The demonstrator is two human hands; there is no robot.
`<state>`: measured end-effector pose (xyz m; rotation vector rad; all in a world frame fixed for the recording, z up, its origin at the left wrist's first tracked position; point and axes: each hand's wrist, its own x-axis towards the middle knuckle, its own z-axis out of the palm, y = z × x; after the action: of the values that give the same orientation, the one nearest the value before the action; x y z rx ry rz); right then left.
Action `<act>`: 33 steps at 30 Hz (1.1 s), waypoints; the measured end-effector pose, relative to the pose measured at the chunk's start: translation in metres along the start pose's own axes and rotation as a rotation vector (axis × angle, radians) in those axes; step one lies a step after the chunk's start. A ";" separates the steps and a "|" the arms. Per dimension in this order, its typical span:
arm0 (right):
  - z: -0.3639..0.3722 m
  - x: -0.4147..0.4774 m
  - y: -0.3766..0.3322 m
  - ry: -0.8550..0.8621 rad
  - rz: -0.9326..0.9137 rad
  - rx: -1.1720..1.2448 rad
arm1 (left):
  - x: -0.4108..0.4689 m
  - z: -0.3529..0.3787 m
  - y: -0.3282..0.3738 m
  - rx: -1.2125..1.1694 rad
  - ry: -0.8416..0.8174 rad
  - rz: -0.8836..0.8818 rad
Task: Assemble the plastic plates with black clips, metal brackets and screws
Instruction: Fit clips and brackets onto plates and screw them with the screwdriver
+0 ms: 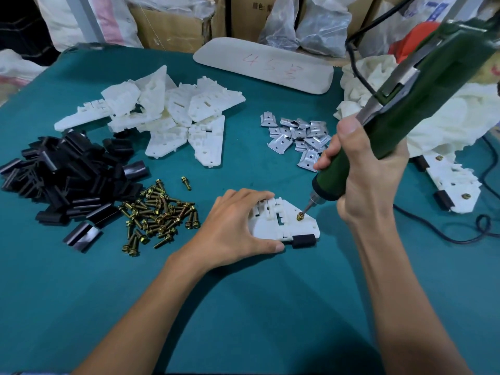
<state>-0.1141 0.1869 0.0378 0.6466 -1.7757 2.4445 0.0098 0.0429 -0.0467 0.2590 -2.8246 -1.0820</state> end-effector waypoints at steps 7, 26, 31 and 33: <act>0.003 0.000 0.002 -0.197 0.045 -0.038 | 0.001 0.004 -0.002 0.004 0.017 -0.002; 0.010 -0.002 0.015 -0.077 -0.041 -0.128 | 0.000 0.000 0.001 -0.014 0.023 -0.019; 0.009 0.000 0.015 -0.061 -0.032 -0.115 | 0.002 0.001 0.000 -0.018 0.021 -0.022; 0.009 -0.001 0.013 -0.055 -0.019 -0.094 | 0.002 0.002 -0.001 -0.019 0.016 -0.018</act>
<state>-0.1146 0.1743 0.0279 0.7249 -1.8825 2.3361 0.0076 0.0426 -0.0486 0.2902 -2.8018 -1.1051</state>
